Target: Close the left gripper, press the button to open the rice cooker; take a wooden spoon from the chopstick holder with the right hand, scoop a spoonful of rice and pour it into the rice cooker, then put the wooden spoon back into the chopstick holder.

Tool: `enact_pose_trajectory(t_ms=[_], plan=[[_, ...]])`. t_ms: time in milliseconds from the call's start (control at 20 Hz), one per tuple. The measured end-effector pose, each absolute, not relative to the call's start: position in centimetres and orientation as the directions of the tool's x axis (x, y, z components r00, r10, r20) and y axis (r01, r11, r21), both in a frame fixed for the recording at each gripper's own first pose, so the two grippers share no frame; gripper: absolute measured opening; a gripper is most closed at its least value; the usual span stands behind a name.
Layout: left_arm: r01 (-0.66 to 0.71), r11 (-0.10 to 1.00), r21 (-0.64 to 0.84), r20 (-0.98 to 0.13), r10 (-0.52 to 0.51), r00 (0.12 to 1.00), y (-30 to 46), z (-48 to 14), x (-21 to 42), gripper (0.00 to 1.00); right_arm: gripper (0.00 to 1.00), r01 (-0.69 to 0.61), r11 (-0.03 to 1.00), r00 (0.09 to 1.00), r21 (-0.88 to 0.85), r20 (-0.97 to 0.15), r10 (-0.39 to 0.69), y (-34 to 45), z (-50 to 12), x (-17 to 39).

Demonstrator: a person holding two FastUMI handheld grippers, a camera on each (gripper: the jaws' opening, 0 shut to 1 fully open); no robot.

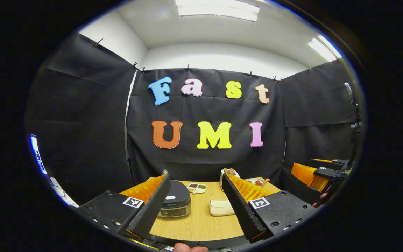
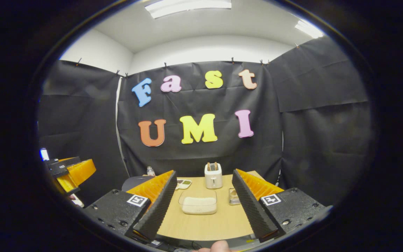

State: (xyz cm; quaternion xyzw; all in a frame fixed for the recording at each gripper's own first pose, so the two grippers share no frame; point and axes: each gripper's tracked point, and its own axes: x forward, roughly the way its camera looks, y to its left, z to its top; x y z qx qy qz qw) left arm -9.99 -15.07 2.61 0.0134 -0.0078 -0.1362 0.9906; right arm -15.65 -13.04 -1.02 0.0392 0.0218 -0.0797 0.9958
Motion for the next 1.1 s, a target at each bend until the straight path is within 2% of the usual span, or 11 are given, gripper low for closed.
enact_pose_trajectory(t_ms=[50, 100, 150, 250, 300, 400, 500, 550, 800, 1050, 1100], plan=[[0.274, 0.961, 0.036, 0.016, -0.274, 0.962, -15.4, 2.7, -9.7, 0.94, 1.00, 0.162, 0.984, 0.986, 0.073, -0.050, -0.159, -13.1, -1.0, -15.6], [0.276, 0.960, 0.040, 0.022, -0.277, 0.961, -15.6, 2.8, -9.5, 1.00, 0.96, 0.161, 0.984, 0.986, 0.073, -0.050, -0.157, -13.2, -1.0, -15.4], [0.279, 0.959, 0.043, 0.026, -0.280, 0.960, -15.7, 3.0, -9.4, 0.94, 1.00, 0.161, 0.984, 0.986, 0.074, -0.050, -0.157, -13.2, -1.1, -15.2], [0.276, 0.960, 0.048, 0.040, -0.278, 0.960, -15.8, 3.4, -9.3, 0.94, 1.00, 0.163, 0.984, 0.986, 0.073, -0.049, -0.159, -13.4, -1.0, -15.0], [0.271, 0.961, 0.054, 0.046, -0.273, 0.961, -15.6, 3.6, -9.4, 0.94, 0.96, 0.164, 0.984, 0.986, 0.074, -0.049, -0.161, -13.6, -1.1, -14.8], [0.268, 0.961, 0.067, 0.047, -0.271, 0.961, -15.8, 3.6, -9.0, 0.94, 1.00, 0.165, 0.983, 0.985, 0.077, -0.055, -0.161, -13.7, -1.2, -14.7], [0.268, 0.960, 0.079, 0.043, -0.271, 0.962, -16.1, 3.5, -8.9, 0.94, 0.97, 0.164, 0.984, 0.985, 0.074, -0.058, -0.160, -13.9, -1.3, -14.4], [0.269, 0.960, 0.083, 0.044, -0.273, 0.961, -16.3, 3.6, -8.8, 0.94, 1.00, 0.163, 0.984, 0.986, 0.073, -0.059, -0.159, -14.0, -1.4, -14.3], [0.276, 0.958, 0.083, 0.042, -0.280, 0.959, -17.0, 3.6, -8.9, 0.94, 0.97, 0.164, 0.984, 0.985, 0.072, -0.066, -0.159, -14.5, -1.5, -14.4], [0.288, 0.953, 0.090, 0.033, -0.292, 0.956, -17.7, 3.5, -9.1, 0.94, 1.00, 0.177, 0.981, 0.982, 0.076, -0.074, -0.171, -15.2, -2.0, -14.7], [0.290, 0.953, 0.091, 0.031, -0.293, 0.955, -17.8, 3.3, -9.1, 0.94, 0.97, 0.179, 0.981, 0.982, 0.077, -0.075, -0.174, -15.3, -2.0, -14.8]])
